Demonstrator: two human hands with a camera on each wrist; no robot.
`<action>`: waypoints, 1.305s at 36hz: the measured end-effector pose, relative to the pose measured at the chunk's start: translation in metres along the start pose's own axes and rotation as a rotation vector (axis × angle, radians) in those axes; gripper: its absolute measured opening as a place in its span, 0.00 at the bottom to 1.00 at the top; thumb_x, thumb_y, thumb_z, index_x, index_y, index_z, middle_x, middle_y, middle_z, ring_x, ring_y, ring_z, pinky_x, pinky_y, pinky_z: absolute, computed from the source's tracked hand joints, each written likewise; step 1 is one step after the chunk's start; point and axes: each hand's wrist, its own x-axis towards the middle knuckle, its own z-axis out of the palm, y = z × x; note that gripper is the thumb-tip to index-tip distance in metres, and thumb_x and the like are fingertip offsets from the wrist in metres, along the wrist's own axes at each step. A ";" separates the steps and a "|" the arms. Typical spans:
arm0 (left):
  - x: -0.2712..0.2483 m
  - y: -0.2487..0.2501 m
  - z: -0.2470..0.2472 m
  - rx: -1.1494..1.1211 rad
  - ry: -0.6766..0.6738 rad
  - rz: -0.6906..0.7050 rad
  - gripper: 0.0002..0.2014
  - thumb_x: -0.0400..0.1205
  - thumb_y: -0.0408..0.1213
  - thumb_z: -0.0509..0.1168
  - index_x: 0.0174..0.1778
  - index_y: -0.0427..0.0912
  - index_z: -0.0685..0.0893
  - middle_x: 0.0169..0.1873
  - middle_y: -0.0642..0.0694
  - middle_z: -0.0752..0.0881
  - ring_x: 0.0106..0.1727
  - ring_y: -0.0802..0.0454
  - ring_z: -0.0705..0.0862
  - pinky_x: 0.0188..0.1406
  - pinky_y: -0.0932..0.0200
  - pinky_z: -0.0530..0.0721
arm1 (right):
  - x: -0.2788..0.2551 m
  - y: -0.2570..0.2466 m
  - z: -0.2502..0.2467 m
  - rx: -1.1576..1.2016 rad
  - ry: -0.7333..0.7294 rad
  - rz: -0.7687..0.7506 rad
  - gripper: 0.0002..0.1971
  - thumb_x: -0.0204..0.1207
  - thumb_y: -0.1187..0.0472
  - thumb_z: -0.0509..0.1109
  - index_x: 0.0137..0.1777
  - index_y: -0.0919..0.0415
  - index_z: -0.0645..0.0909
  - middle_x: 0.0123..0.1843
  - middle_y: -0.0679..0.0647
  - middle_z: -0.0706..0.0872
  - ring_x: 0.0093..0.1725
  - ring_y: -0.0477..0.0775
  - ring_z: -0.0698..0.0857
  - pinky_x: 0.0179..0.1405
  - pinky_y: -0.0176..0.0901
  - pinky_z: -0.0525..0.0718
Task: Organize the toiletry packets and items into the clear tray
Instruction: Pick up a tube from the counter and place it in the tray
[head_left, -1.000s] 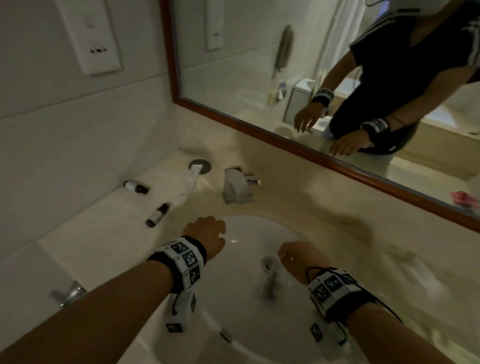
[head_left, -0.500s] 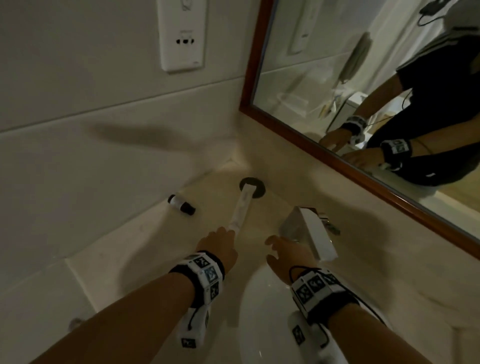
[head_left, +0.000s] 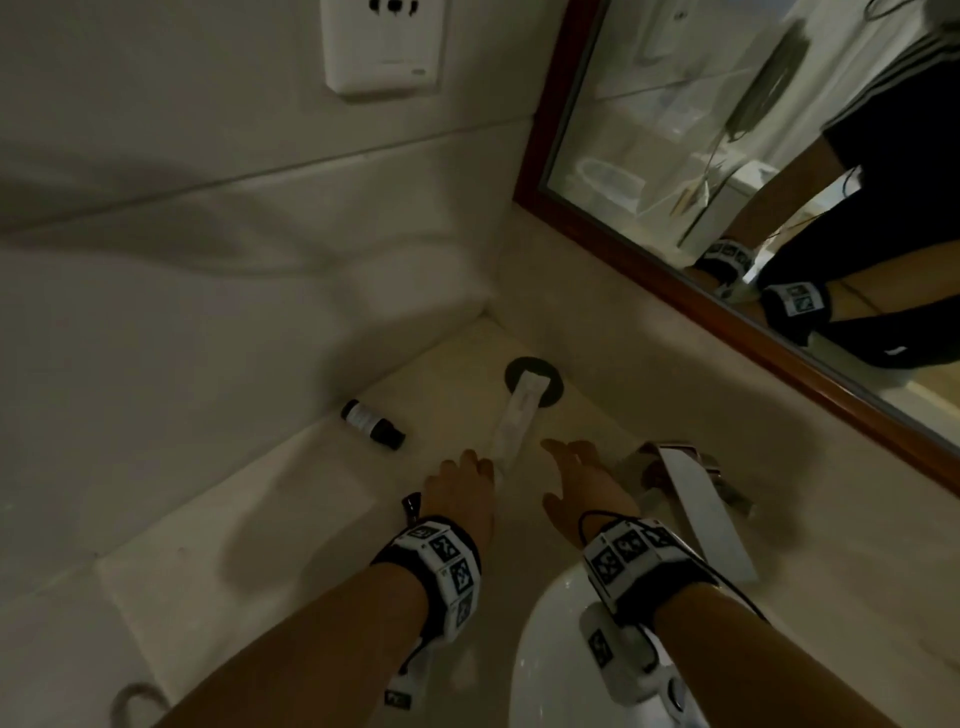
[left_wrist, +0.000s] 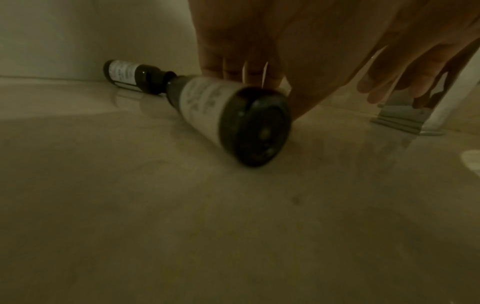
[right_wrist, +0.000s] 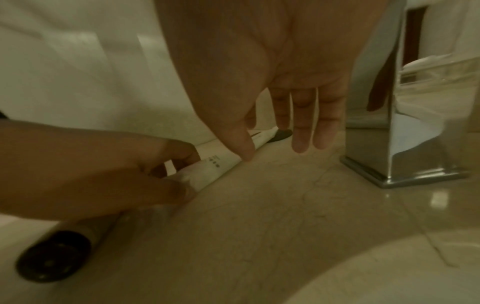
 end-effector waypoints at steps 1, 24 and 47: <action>0.000 -0.002 0.000 0.004 0.002 0.011 0.23 0.85 0.37 0.58 0.76 0.39 0.64 0.73 0.39 0.67 0.68 0.40 0.72 0.63 0.46 0.76 | 0.002 -0.001 0.001 0.001 0.004 -0.004 0.35 0.79 0.59 0.64 0.81 0.45 0.51 0.82 0.52 0.51 0.74 0.59 0.71 0.69 0.52 0.79; 0.018 -0.009 -0.008 0.032 0.038 0.087 0.23 0.84 0.36 0.57 0.77 0.39 0.64 0.73 0.37 0.68 0.69 0.38 0.71 0.61 0.47 0.74 | 0.049 -0.007 -0.008 -0.169 0.014 0.093 0.40 0.79 0.66 0.60 0.81 0.37 0.43 0.85 0.55 0.42 0.75 0.66 0.65 0.66 0.61 0.77; -0.060 -0.005 -0.027 0.159 0.131 0.161 0.15 0.83 0.35 0.53 0.66 0.44 0.73 0.64 0.42 0.77 0.66 0.40 0.74 0.66 0.48 0.69 | -0.070 0.028 0.014 -0.095 0.005 0.044 0.16 0.78 0.66 0.58 0.65 0.58 0.72 0.61 0.60 0.81 0.59 0.63 0.82 0.54 0.52 0.81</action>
